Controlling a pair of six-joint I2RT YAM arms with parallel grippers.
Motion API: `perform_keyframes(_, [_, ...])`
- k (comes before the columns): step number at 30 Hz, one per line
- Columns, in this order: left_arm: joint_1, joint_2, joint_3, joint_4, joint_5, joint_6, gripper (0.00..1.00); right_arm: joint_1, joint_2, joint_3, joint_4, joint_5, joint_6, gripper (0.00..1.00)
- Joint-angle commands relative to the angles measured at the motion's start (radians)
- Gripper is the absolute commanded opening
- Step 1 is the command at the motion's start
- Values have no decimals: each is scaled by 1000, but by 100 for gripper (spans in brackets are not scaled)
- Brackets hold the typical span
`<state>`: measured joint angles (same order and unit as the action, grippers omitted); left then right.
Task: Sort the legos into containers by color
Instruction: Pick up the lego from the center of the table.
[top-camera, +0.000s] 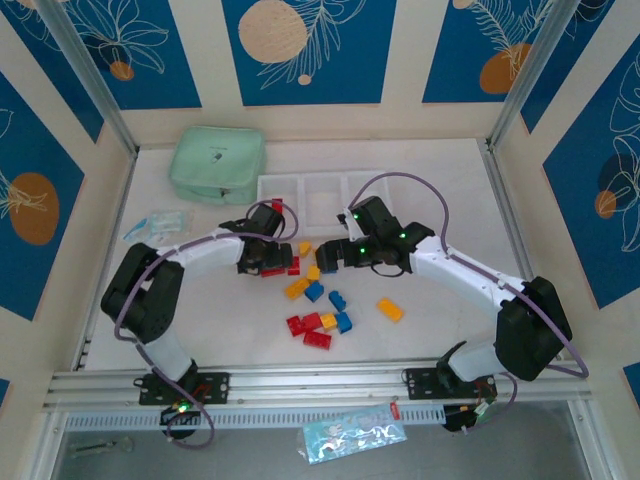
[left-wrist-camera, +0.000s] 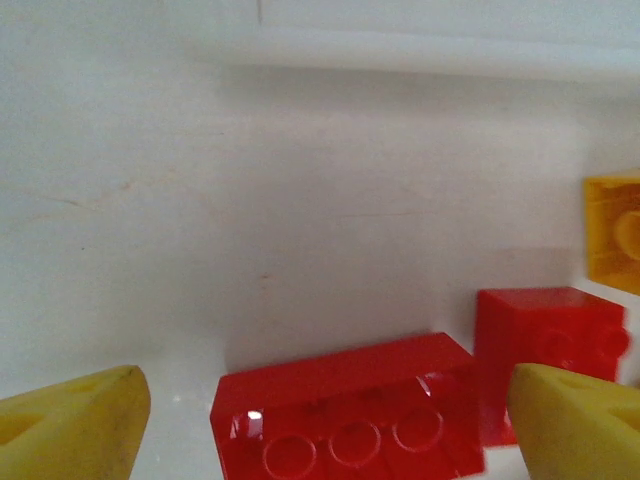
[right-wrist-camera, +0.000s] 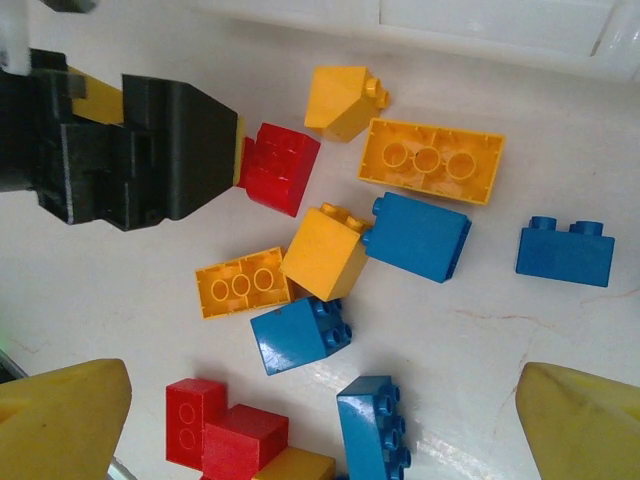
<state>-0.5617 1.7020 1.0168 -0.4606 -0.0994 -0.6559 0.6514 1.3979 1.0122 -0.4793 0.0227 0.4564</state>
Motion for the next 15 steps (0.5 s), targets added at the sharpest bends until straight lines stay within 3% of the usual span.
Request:
perform_keyframes(1, [-12, 14, -10, 2, -46, -14, 87, -7, -12, -15, 5, -6, -2, 99])
perform_keyframes(15, [-12, -18, -91, -6, -54, -8, 65, -16, -11, -8, 9, -13, -8, 99])
